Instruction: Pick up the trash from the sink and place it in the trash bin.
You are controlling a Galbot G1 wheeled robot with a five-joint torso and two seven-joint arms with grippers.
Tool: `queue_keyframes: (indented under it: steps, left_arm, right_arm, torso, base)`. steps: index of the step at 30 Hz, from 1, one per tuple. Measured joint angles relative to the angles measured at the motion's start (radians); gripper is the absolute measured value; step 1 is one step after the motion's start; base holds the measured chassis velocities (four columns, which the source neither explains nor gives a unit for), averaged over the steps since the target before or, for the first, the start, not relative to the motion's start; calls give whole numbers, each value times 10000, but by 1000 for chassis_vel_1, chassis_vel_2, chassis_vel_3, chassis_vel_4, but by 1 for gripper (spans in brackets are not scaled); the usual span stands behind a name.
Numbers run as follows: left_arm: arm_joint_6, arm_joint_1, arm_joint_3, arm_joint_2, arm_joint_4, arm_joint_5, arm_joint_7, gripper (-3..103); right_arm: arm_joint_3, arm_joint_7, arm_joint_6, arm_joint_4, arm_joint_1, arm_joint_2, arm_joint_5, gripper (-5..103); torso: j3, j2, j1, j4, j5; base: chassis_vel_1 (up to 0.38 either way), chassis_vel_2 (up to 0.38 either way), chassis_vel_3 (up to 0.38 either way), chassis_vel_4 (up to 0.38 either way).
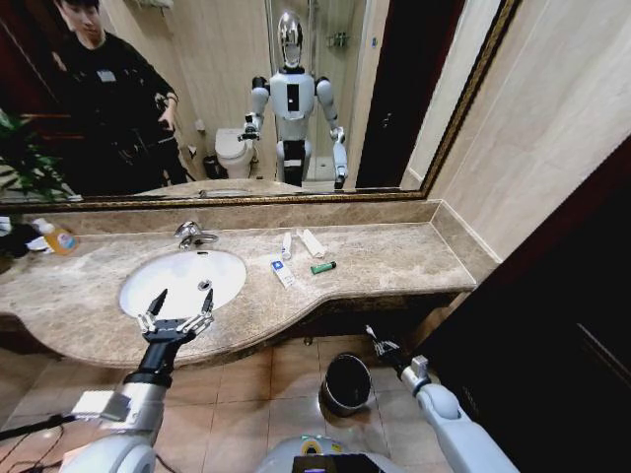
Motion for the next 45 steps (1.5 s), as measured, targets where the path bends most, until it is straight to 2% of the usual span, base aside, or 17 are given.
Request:
queue_keyframes:
  steps: [7, 14, 31, 33, 36, 38, 42, 44, 45]
  left_arm:
    - [-1, 0, 0, 0, 0, 0, 0, 100]
    - [0, -1, 0, 0, 0, 0, 0, 100]
    - [-1, 0, 1, 0, 0, 0, 0, 100]
    - [-1, -1, 0, 0, 0, 0, 0, 100]
    - [0, 0, 0, 0, 0, 0, 0, 100]
    - [0, 0, 0, 0, 0, 0, 0, 100]
    - [0, 0, 0, 0, 0, 0, 0, 100]
    - [0, 0, 0, 0, 0, 0, 0, 100]
    - [0, 0, 0, 0, 0, 0, 0, 100]
  right_arm:
    - [-59, 1, 5, -473, 43, 375, -529, 3]
    - [-69, 172, 126, -1334, 348, 1129, -1174, 3]
    - [21, 390, 360, -2655, 500, 1942, -1814, 3]
    - [21, 416, 361, -2712, 509, 1986, -1882, 0]
    - [21, 436, 365, -2809, 524, 2049, -2020, 14]
    - [21, 436, 367, -2825, 529, 2052, -2027, 14]
    - [16, 433, 459, -2955, 575, 2022, -2043, 36]
    - [15, 433, 487, -2994, 596, 2017, -2053, 36]
    - [16, 432, 511, -3033, 621, 2010, -2064, 41]
  torso:
    - [0, 0, 0, -1, -1]
    - [0, 0, 0, 0, 2]
    - [0, 0, 0, 0, 0]
    - [0, 0, 0, 0, 0]
    - [0, 0, 0, 0, 1]
    - [0, 0, -1, 0, 0]
    - [0, 0, 0, -1, -1]
    - [0, 0, -1, 0, 0]
    - [0, 0, -1, 0, 1]
  base:
    - [0, 0, 0, 0]
    - [0, 0, 0, 0]
    - [0, 0, 0, 0]
    - [0, 0, 0, 0]
    - [0, 0, 0, 0]
    - [0, 0, 0, 0]
    - [0, 0, 0, 0]
    - [0, 0, 0, 0]
    - [0, 0, 0, 0]
